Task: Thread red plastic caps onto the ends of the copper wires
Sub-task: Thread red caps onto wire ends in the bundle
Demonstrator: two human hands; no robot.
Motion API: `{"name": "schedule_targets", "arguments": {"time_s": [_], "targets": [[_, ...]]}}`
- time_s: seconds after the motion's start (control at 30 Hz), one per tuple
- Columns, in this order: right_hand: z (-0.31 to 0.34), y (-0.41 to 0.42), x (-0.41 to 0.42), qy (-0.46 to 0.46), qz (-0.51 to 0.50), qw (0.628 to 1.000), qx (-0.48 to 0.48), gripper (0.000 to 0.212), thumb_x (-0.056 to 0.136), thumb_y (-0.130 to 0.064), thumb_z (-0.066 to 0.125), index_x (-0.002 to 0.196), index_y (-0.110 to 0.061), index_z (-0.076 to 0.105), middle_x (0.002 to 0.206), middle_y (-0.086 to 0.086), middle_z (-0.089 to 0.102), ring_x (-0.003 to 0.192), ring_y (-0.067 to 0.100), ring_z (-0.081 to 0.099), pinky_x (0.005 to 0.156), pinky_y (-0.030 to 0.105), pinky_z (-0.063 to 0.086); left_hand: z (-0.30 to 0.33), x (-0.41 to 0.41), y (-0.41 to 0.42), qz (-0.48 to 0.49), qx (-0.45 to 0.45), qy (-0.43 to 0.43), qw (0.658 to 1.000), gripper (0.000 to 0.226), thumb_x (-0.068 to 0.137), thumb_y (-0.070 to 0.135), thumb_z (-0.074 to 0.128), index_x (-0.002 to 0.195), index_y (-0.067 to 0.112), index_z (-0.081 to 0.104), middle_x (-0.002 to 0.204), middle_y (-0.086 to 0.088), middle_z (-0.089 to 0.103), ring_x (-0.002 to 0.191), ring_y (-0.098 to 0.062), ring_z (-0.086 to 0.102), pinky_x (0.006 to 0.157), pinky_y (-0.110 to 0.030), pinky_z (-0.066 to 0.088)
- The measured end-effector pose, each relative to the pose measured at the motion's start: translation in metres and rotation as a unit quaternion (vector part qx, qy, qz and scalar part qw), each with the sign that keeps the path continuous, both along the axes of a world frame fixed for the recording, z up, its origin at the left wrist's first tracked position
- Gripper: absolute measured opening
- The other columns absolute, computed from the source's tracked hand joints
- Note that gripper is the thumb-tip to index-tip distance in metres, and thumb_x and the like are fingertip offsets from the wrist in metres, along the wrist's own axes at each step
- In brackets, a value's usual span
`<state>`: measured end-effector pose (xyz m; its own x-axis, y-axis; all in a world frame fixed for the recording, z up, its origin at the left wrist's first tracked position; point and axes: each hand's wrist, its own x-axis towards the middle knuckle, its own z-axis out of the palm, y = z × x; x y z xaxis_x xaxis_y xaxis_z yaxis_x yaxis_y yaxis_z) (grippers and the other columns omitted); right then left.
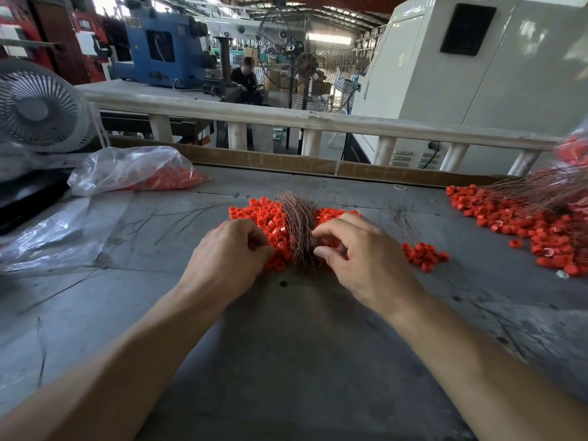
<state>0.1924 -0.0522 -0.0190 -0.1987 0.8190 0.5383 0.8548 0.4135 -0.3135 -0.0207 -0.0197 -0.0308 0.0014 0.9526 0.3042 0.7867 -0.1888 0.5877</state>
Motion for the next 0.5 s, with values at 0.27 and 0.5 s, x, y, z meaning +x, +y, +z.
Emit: {"name": "schedule_targets", "arguments": {"time_s": [0.27,0.5], "targets": [[0.000,0.001,-0.004,-0.016,0.005,0.999,0.028,0.008,0.091,-0.023,0.074,0.099,-0.021,0.073,0.099,-0.007,0.065,0.098,0.015,0.060,0.082,0.038,0.051,0.007,0.002,-0.001,0.009,0.011,-0.014,1.000,0.005,0.087,0.029,0.073,0.085,0.033,0.071,0.083,0.016,0.066,0.079,-0.006,0.059,0.066,-0.027,0.042],[-0.006,0.004,-0.008,-0.059,0.015,0.998,0.025,0.023,0.089,-0.024,0.076,0.112,-0.025,0.074,0.105,-0.008,0.061,0.106,0.015,0.055,0.087,0.027,0.044,0.011,-0.019,0.002,0.046,-0.035,0.073,0.996,0.015,0.090,0.035,0.069,0.105,0.033,0.069,0.108,0.009,0.063,0.104,-0.019,0.059,0.080,-0.032,0.046]]}}
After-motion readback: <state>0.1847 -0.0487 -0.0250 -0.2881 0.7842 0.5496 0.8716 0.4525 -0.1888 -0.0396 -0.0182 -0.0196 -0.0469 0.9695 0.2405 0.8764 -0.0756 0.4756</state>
